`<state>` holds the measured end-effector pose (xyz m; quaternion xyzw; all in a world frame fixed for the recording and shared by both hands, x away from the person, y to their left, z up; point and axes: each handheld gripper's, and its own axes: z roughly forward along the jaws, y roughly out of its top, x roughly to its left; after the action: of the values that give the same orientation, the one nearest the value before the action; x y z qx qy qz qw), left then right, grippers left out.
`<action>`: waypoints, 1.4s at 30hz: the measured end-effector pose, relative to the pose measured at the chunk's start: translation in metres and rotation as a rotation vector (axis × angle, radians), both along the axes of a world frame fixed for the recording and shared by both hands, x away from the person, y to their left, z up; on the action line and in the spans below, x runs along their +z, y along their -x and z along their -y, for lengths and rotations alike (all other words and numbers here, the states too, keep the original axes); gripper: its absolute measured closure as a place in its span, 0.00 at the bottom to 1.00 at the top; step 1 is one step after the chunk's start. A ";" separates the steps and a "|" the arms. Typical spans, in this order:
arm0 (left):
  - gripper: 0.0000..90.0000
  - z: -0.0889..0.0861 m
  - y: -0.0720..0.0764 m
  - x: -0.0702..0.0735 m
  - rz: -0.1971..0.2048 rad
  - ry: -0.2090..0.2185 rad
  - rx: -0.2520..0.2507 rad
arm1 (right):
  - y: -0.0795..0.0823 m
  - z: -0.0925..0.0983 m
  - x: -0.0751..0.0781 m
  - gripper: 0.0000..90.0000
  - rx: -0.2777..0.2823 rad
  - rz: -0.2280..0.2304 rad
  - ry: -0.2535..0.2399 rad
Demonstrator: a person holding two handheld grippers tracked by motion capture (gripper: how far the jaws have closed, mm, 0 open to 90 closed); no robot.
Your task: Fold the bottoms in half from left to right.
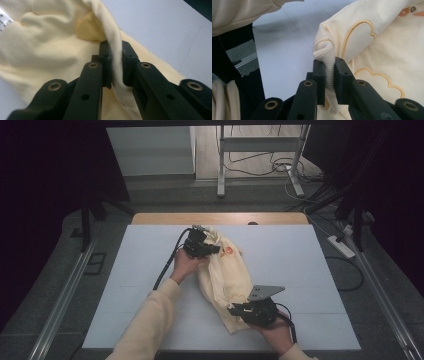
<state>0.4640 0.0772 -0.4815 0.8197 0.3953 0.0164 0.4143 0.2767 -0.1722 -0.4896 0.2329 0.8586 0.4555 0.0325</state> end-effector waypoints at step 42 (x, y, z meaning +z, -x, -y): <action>0.82 0.035 -0.008 -0.030 -0.016 -0.032 -0.009 | -0.007 0.039 -0.016 0.89 -0.166 -0.106 0.094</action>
<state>0.4723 0.0424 -0.5112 0.8279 0.3948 0.0143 0.3981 0.2833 -0.2112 -0.5053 0.3254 0.8572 0.3976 0.0355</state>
